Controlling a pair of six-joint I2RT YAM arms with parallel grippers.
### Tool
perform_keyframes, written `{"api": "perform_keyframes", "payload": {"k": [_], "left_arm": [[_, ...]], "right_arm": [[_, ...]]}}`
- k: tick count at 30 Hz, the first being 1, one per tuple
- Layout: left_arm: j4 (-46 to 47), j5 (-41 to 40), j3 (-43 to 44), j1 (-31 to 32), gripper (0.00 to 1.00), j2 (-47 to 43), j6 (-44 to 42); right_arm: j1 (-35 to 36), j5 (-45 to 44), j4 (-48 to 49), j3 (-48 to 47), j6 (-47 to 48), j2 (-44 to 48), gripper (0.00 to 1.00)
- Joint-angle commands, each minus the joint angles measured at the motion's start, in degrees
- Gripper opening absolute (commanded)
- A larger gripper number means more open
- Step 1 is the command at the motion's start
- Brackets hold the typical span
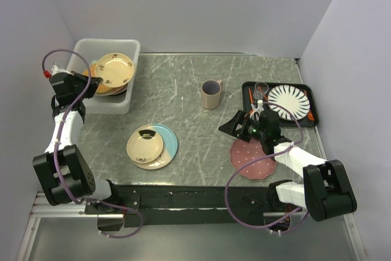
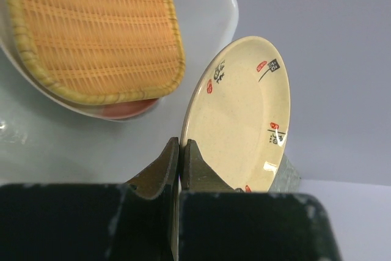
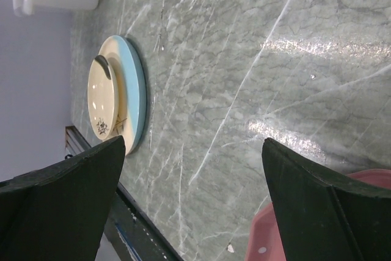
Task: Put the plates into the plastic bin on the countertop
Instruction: Place the plate in the plastic bin.
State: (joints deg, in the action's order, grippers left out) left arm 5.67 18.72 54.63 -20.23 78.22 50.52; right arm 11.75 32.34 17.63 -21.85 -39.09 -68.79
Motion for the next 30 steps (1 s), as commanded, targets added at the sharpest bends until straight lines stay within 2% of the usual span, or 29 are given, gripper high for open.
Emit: {"api": "perform_keyframes", "payload": {"k": [1,23,30], "left_arm": [[3.5,-1.7,-1.0,-1.7,0.01,-1.9,1.5],[2.8,-5.1,1.9,-4.4,0.01,6.2,1.4],[3.6,-4.9,3.8,-4.5,0.01,13.5,2.3]], "right_arm": [[0.4,-0.7,0.5,-2.0,1.2,1.0,1.0],[0.4,-0.3,0.5,-2.5,1.8,-0.9,1.0],[0.3,0.1,0.7,-2.2,1.8,-1.4,1.0]]}}
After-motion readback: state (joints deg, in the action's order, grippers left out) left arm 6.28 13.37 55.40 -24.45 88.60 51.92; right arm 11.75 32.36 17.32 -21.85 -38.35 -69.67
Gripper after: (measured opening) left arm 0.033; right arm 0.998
